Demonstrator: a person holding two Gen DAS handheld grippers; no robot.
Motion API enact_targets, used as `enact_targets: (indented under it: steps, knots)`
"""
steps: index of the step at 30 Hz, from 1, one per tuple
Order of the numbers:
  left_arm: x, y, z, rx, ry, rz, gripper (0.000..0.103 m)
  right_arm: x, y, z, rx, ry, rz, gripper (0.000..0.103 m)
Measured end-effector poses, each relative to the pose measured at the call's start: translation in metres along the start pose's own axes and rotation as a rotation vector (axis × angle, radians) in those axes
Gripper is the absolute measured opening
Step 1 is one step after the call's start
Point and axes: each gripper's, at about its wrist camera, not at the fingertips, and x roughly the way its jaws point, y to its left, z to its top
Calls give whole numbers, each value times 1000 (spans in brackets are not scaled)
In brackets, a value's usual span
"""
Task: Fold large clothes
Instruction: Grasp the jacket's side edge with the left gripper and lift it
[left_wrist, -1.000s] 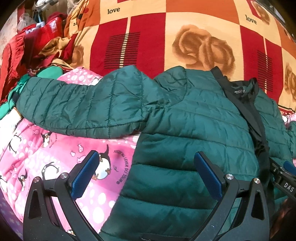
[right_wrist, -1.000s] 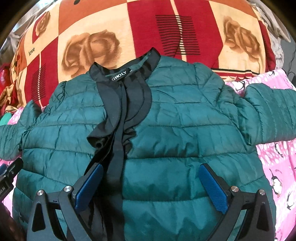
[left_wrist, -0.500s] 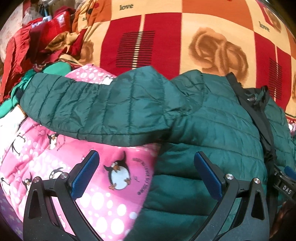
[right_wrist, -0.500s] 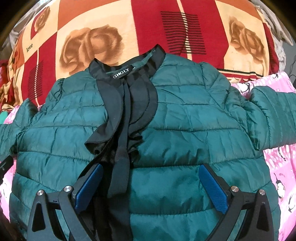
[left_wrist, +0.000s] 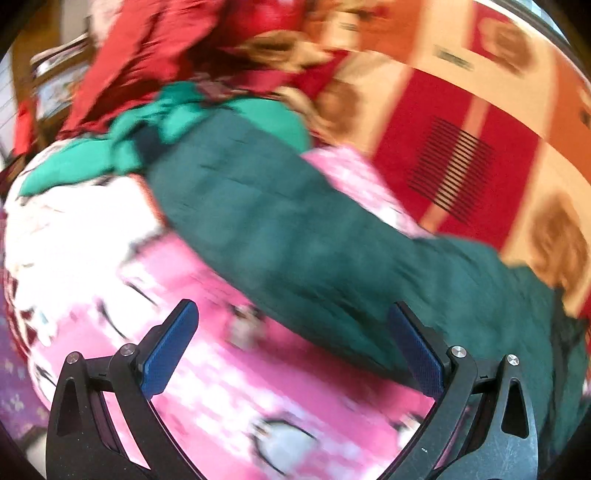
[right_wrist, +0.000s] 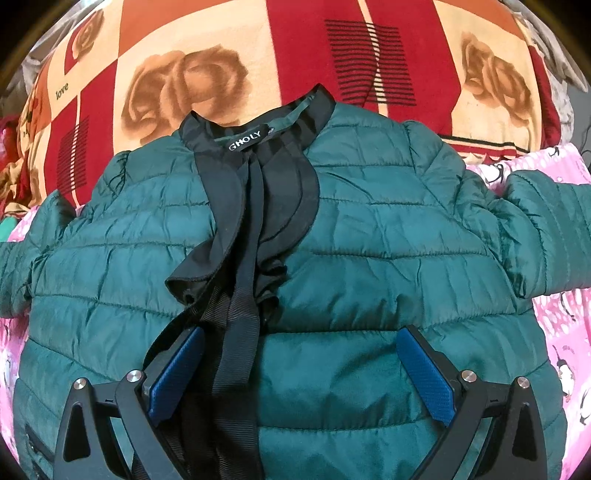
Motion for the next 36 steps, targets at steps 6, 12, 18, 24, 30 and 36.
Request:
enact_targets:
  steps: [6,12,18,24,30,36]
  knots:
    - [33,43,35,-107,2,30,92,2,0,-2,3,-1,2,103]
    - [70,45,48,-117,47,30,77,5,0,-1,2,-1,2,103]
    - [76,37,56,-72,10,-55,23,9,3,-2,-5,3,-10,103]
    - [37,22,51,-26,-65,-132,16,9,3,1,-10,17,-13,103]
    - [-15,-11,35,73,-109,-198,16,12,3,7,-25,54,-7,103]
    - [-53,-56,13,191,-142,-214,16,11,-2,15,-41,94,14,103]
